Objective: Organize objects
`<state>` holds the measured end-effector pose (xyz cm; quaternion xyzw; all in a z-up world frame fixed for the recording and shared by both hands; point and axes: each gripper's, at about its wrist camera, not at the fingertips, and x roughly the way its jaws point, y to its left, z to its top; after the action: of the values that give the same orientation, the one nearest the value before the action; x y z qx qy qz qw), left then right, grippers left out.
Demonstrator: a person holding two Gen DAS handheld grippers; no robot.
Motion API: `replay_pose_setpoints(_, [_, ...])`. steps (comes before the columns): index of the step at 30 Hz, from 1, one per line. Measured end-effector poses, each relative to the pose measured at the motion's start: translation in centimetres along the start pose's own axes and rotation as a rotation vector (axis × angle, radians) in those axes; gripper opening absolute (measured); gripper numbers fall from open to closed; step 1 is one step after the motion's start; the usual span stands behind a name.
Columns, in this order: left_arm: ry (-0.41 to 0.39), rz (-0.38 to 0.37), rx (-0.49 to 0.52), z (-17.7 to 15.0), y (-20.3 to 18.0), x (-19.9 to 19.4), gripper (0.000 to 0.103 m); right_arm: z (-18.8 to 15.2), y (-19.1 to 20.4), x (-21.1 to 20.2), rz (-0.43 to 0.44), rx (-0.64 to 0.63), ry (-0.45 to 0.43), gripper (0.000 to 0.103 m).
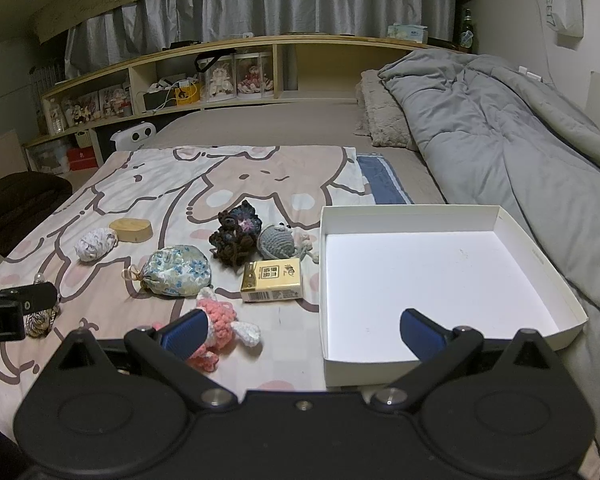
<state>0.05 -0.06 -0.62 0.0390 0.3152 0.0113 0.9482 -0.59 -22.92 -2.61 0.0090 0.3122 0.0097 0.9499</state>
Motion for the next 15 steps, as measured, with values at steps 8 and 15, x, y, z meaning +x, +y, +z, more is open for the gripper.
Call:
replay_pose_setpoints(8, [0.002,-0.002,-0.001,-0.06,0.03,0.02,0.103,0.01,0.17,-0.09,-0.001,-0.002,0.002,0.103])
replay_pose_setpoints(15, [0.002,-0.002,0.0,-0.05,0.0,0.02,0.103,0.03,0.18,-0.06,0.0,-0.003,0.003,0.103])
